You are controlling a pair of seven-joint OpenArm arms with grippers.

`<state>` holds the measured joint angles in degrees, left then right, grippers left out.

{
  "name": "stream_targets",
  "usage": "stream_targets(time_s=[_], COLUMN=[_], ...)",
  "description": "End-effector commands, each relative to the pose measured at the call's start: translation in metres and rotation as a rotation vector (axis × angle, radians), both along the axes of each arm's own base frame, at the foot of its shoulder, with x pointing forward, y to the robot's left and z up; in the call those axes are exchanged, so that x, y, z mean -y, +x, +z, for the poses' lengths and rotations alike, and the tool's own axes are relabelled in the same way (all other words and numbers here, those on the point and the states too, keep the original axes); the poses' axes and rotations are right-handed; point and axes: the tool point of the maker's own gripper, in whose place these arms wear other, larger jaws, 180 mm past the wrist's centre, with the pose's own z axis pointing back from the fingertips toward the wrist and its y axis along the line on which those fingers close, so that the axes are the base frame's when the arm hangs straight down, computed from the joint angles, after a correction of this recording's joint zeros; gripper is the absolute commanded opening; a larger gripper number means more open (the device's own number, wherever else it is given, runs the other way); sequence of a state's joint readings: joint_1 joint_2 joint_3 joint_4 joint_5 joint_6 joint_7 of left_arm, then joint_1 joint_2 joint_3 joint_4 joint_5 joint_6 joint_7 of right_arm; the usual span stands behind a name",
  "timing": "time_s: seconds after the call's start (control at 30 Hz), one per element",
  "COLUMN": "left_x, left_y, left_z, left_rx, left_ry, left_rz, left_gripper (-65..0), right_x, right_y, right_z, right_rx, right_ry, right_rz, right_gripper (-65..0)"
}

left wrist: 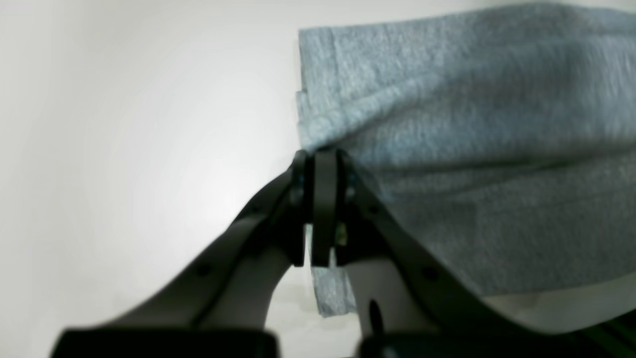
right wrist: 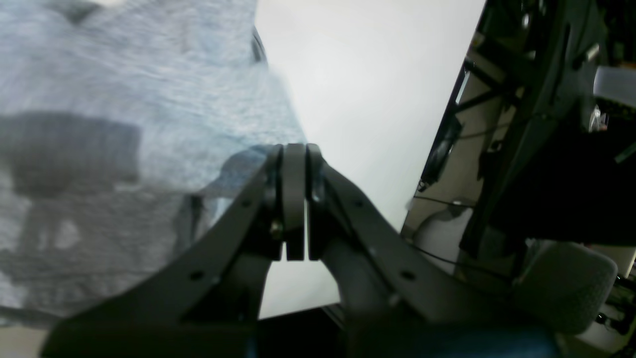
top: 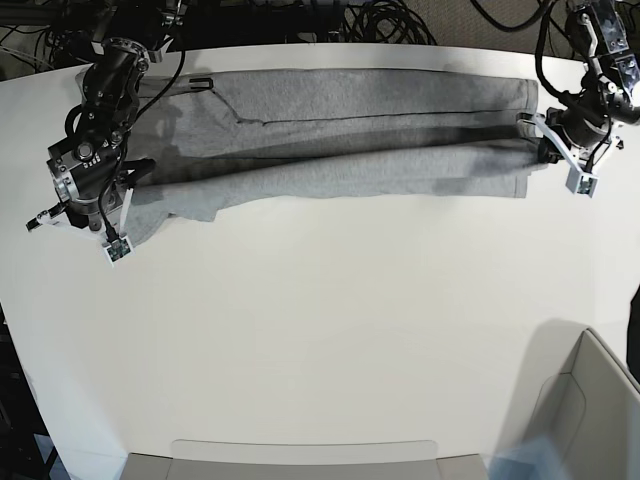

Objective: Fold the T-shirt properly
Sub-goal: 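Lift the hem with both grippers and fold it over toward the collar, then lower the hem onto the folded shirt and adjust both grippers at the edge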

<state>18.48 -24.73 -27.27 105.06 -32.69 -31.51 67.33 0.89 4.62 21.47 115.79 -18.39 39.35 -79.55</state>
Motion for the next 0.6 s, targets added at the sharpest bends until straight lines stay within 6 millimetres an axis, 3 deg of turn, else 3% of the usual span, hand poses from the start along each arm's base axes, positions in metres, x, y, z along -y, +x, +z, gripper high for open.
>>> stream_targets(time_s=[0.0,0.27,0.57], left_x=[-0.006,-0.006,0.007], left_y=[0.002,-0.018,-0.035], left_z=[0.008,-0.003,-0.019], left_rx=[0.023,-0.027,-0.068], left_ry=[0.027,0.027,-0.021], left_rz=[-0.005,-0.004,0.014], left_gripper=[-65.0,-65.0,-65.0], right_x=[0.007,0.008,0.003], right_y=[-0.005,-0.032,-0.057], right_z=[0.004,-0.019,-0.04], right_rx=[-0.006,-0.095,-0.175], right_ry=[-0.033,-0.035,-0.018], right_rz=[-0.009,-0.008,-0.008], right_gripper=[-65.0,-65.0,-65.0])
